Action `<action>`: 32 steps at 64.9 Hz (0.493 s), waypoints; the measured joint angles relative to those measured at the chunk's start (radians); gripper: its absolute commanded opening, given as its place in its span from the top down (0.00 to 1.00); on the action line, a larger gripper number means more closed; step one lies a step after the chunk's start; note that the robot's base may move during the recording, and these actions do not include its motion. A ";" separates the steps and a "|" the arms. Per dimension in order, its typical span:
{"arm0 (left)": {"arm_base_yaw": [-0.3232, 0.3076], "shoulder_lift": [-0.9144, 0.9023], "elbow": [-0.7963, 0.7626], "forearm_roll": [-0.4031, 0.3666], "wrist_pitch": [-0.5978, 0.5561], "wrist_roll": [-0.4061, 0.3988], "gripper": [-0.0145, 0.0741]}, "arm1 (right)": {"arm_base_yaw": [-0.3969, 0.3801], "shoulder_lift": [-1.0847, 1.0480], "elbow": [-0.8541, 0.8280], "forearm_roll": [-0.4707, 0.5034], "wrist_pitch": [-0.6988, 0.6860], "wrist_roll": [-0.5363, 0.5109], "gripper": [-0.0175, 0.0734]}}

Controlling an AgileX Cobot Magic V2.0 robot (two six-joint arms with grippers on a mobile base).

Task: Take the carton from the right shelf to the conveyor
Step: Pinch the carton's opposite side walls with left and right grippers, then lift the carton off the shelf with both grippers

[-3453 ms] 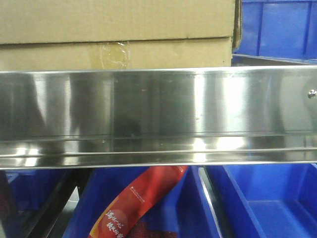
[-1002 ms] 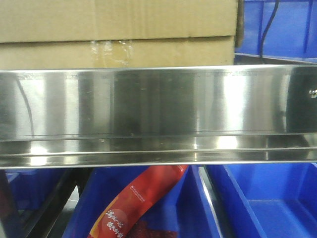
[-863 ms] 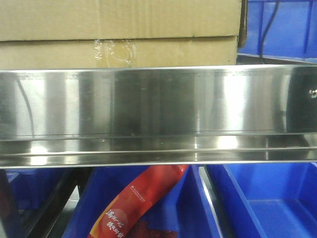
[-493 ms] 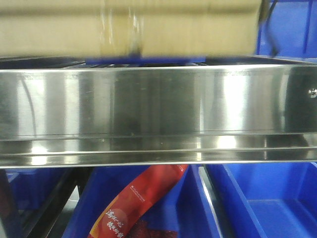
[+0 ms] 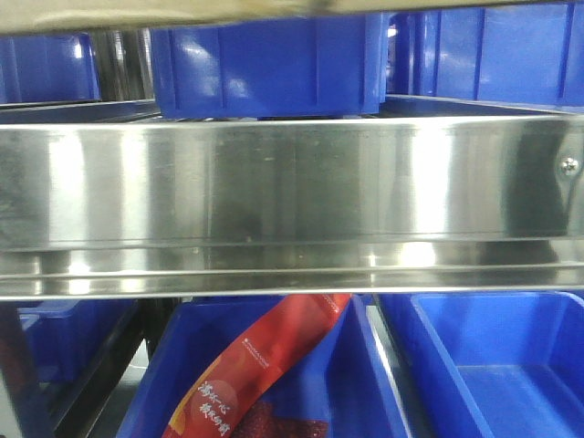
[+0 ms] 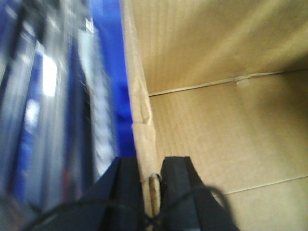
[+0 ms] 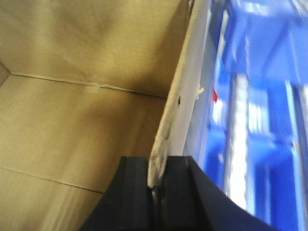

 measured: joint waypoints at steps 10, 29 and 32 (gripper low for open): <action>-0.066 -0.100 0.146 0.039 -0.002 -0.062 0.84 | 0.000 -0.122 0.158 0.020 0.002 0.000 0.88; -0.132 -0.261 0.314 0.062 0.002 -0.129 0.84 | 0.000 -0.254 0.400 0.110 -0.078 0.000 0.88; -0.132 -0.270 0.320 0.067 0.002 -0.131 0.84 | 0.000 -0.259 0.409 0.114 -0.093 0.002 0.88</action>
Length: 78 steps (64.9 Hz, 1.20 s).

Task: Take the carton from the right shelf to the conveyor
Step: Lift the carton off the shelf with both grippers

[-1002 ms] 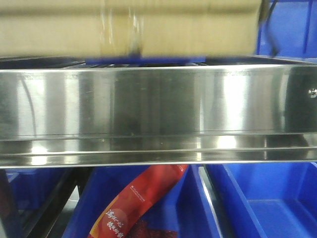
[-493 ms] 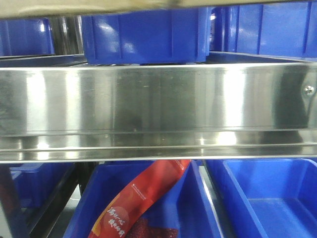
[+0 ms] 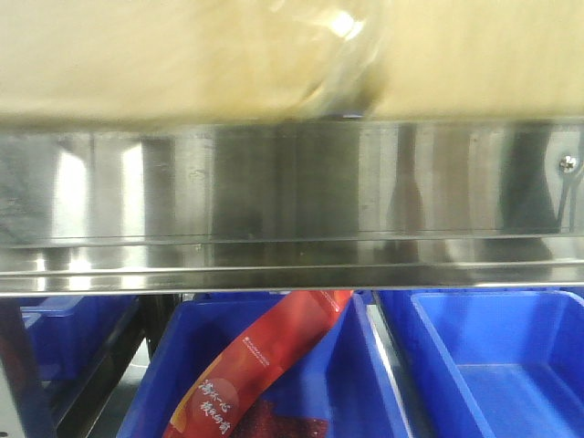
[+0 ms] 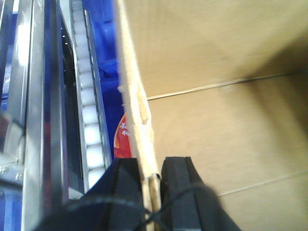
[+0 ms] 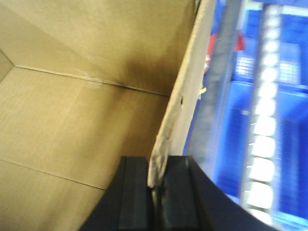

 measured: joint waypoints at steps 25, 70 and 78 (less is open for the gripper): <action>0.000 -0.002 0.007 0.012 -0.044 -0.002 0.84 | 0.000 -0.004 0.009 0.007 -0.030 0.000 0.88; 0.000 -0.002 0.007 0.019 -0.075 -0.002 0.84 | 0.000 -0.004 0.009 0.007 -0.037 0.000 0.88; 0.000 -0.002 0.007 0.019 -0.076 -0.002 0.84 | 0.000 -0.004 0.009 0.007 -0.037 0.000 0.88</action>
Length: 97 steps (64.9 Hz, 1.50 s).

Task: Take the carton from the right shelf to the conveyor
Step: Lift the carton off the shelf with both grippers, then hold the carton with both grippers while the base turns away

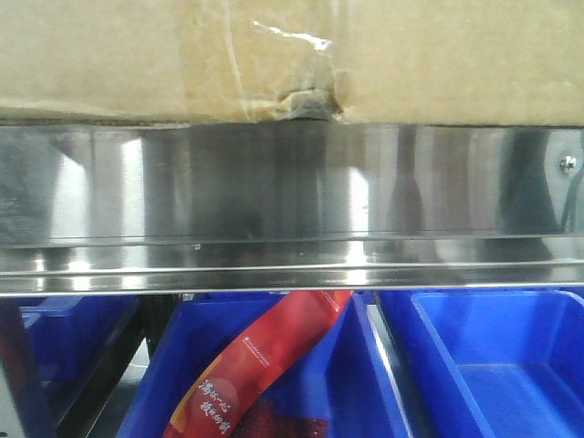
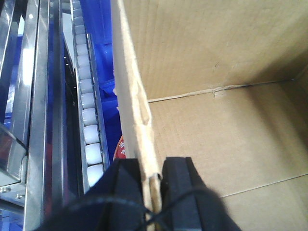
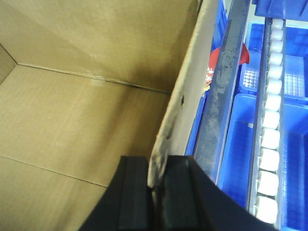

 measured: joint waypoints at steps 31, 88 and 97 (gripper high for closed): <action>0.000 0.000 0.001 0.000 0.000 0.000 0.84 | 0.000 0.000 0.000 0.000 0.000 0.000 0.88; 0.000 -0.002 0.001 0.004 -0.002 0.000 0.84 | 0.000 -0.002 0.000 0.000 -0.007 0.000 0.88; 0.000 -0.002 0.001 0.004 -0.002 0.000 0.84 | 0.000 -0.002 0.000 0.000 -0.007 0.000 0.88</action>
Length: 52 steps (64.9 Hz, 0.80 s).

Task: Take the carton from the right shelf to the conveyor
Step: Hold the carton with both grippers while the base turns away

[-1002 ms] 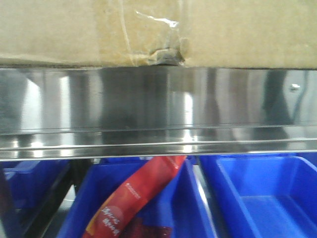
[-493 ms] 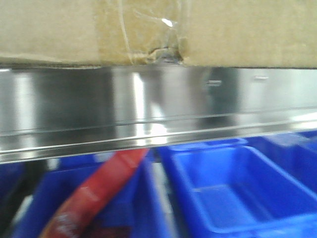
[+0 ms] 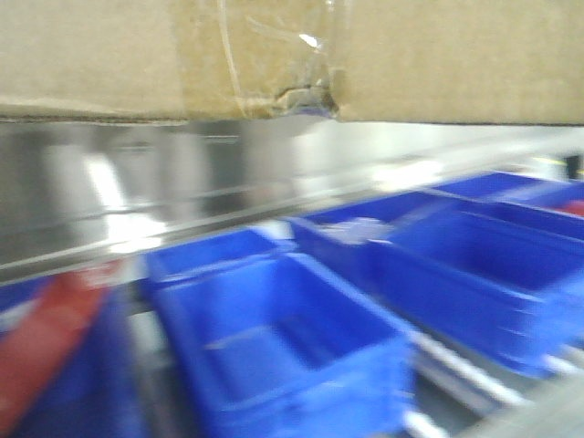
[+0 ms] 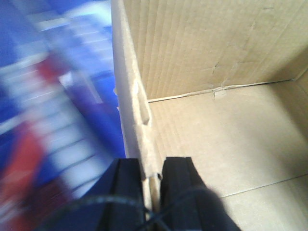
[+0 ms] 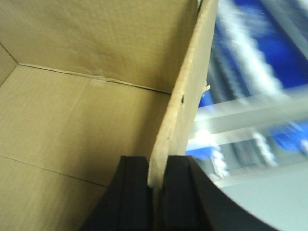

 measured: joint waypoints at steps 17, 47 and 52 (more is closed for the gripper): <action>0.000 0.000 0.000 0.000 -0.002 0.000 0.84 | 0.000 0.000 0.000 0.000 0.000 0.000 0.88; 0.000 0.000 0.000 0.000 -0.002 0.000 0.84 | 0.000 0.000 0.000 0.000 0.000 0.000 0.88; 0.000 0.000 0.000 0.000 -0.004 0.000 0.84 | 0.000 0.000 0.000 0.000 0.000 0.000 0.88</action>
